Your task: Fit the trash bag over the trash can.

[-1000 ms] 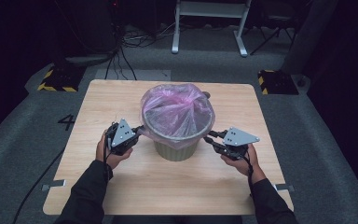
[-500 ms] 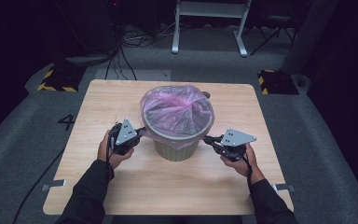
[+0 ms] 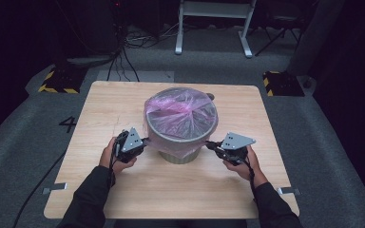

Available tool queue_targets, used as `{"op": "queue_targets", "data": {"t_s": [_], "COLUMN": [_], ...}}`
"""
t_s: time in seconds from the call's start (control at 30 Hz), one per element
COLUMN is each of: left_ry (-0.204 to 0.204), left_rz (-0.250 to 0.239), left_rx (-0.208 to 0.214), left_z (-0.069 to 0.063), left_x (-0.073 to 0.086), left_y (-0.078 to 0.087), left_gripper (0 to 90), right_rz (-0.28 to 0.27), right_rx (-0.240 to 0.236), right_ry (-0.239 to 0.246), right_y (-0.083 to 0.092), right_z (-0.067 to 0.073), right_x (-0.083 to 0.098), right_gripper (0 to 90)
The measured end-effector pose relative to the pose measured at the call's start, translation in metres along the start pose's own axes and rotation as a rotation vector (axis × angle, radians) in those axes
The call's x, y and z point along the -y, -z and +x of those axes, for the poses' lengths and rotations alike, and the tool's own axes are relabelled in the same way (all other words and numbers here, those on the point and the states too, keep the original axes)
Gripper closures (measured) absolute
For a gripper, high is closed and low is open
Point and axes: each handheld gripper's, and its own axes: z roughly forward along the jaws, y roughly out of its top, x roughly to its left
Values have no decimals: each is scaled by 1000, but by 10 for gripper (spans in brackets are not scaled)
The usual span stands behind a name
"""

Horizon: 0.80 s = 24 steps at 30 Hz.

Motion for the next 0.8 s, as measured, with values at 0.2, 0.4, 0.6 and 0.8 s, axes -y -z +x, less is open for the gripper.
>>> {"op": "queue_targets", "data": {"t_s": [0.2, 0.4, 0.6, 0.8], "left_ry": [-7, 50, 176, 257], "left_rz": [31, 44, -29, -134], "left_rx": [-9, 24, -7, -15], "left_z": [1, 8, 17, 30], "left_x": [5, 13, 16, 18], "left_y": [2, 14, 40, 69], "left_gripper": [897, 648, 285, 228], "right_rz": [45, 56, 28, 2], "right_rx": [0, -4, -59, -66], "right_ry": [-20, -78, -165, -220], "right_y": [-5, -4, 15, 47], "right_z": [-4, -14, -27, -36], "right_x": [6, 14, 22, 33], "right_gripper": [900, 897, 451, 288]}}
